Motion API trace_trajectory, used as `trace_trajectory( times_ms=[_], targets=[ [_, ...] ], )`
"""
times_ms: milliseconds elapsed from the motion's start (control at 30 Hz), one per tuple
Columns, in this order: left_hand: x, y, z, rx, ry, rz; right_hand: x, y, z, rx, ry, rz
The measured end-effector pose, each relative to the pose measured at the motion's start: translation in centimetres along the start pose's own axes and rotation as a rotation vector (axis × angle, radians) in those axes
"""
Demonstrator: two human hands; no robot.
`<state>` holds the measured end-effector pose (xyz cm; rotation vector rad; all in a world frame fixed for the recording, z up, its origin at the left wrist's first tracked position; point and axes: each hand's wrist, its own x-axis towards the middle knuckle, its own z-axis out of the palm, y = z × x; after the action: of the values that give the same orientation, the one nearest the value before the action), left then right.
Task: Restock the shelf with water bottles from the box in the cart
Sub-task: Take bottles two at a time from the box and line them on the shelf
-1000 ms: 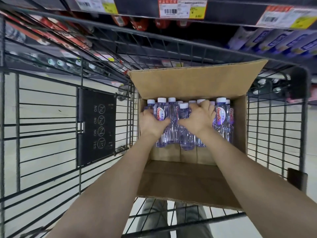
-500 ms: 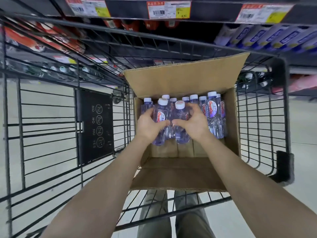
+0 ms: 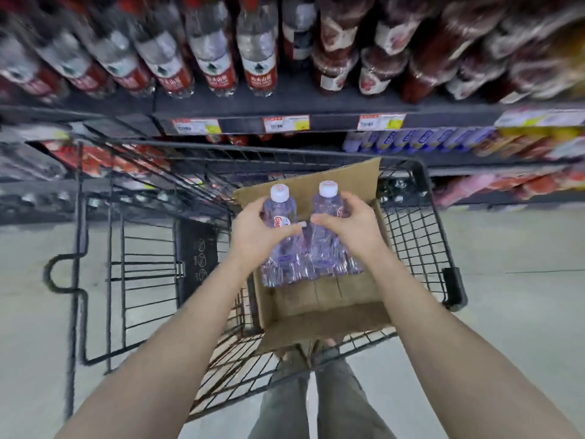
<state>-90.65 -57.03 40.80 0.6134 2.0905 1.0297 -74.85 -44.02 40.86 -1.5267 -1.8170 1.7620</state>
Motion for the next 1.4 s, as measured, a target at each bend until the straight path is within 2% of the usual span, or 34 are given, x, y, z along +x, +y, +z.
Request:
trace_trajectory(
  times_ms=[433, 833, 1100, 1400],
  targets=[
    [-10.3, 16.7, -13.2, -0.066, 0.153, 0.379, -14.2, -21.0, -2.9, -0.018, 0.089, -0.401],
    [-25.7, 22.8, -25.0, 0.007, 0.365, 0.560, -30.2, -30.8, -3.0, -0.061, 0.075, -0.694],
    [-36.6, 22.6, -35.4, -0.050, 0.507, 0.567, -40.2, -37.3, 3.8, -0.125, -0.069, -0.875],
    [-43.3, 19.0, -51.3, -0.073, 0.663, 0.479, -46.8, -45.6, 17.1, -0.107, -0.230, -1.000]
  ],
)
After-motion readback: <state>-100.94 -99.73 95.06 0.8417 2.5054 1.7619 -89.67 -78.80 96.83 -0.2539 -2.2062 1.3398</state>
